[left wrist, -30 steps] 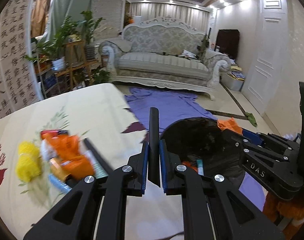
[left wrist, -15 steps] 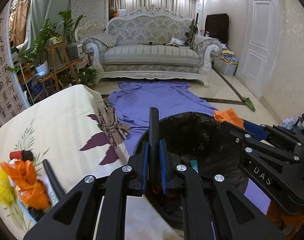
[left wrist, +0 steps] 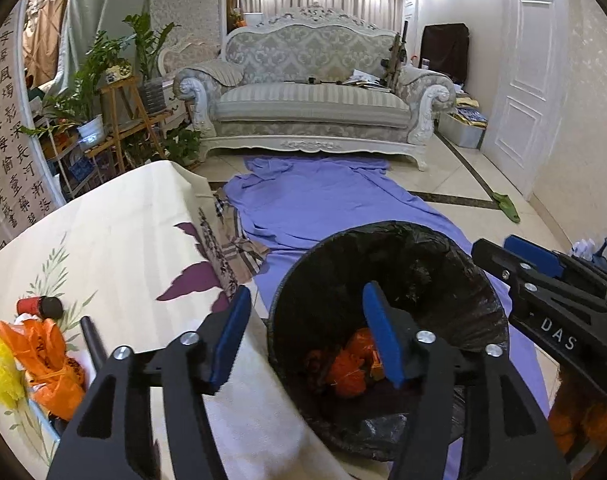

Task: Collect trash
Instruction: 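Open both grippers to drop the bag and marker into the bin, then move both grippers back over the trash pile on the table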

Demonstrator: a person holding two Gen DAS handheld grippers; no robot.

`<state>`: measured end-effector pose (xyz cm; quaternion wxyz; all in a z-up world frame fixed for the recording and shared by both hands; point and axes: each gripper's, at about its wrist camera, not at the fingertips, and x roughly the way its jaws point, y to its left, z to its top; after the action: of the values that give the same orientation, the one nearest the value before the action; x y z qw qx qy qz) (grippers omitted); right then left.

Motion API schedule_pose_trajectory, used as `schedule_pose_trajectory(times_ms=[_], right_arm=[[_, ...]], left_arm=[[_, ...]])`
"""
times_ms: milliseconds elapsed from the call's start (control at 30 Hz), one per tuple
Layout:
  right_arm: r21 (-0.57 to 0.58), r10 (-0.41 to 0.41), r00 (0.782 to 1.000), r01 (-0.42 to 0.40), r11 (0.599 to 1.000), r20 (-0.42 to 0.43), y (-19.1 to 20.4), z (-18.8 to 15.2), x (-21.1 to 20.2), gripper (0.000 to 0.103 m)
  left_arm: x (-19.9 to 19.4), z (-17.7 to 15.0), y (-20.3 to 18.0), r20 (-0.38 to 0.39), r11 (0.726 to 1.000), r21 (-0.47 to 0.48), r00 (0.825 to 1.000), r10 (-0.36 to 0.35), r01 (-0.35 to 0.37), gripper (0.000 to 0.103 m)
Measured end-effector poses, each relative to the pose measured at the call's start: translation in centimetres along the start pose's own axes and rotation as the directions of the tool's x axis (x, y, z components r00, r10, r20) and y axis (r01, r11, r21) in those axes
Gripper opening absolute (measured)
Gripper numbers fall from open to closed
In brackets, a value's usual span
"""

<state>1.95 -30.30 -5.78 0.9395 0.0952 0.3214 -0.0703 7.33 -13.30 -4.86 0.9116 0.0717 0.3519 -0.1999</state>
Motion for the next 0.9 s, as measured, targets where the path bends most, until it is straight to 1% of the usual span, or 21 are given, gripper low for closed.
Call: schedule_pose_trajectory(times_ms=[167,400,667,900], right_arm=[[-0.004,0.011,1.000,-0.011,1.000,0.000,0.7,-0.3,-0.7,0.049],[-0.019,0.045,0.999,-0.045,0.999,-0.012,2.2,-0.9,-1.7,0.049],[-0.075,0.111,0.993,-0.113,0.991,-0.025,6.1,-1.6,-2.6,0.049],[-0.143,0.174,0.983,-0.180,0.973,-0.052,10.5,-2.5,-3.3,0.049]], left_arm=[[-1.4,-0.7,1.0,0.002,0.999,-0.033,1.000,0.010,-0.009,0.068],[-3.9,-1.6,3.0,0.009,0.996,-0.079,0.999,0.045,-0.044,0.070],[-7.3,-3.1,6.5,0.020,0.983,-0.138,0.992,0.124,-0.120,0.071],[-8.9,-5.1,10.1,-0.013,0.958,-0.208,0.980,0.200,-0.198,0.071]])
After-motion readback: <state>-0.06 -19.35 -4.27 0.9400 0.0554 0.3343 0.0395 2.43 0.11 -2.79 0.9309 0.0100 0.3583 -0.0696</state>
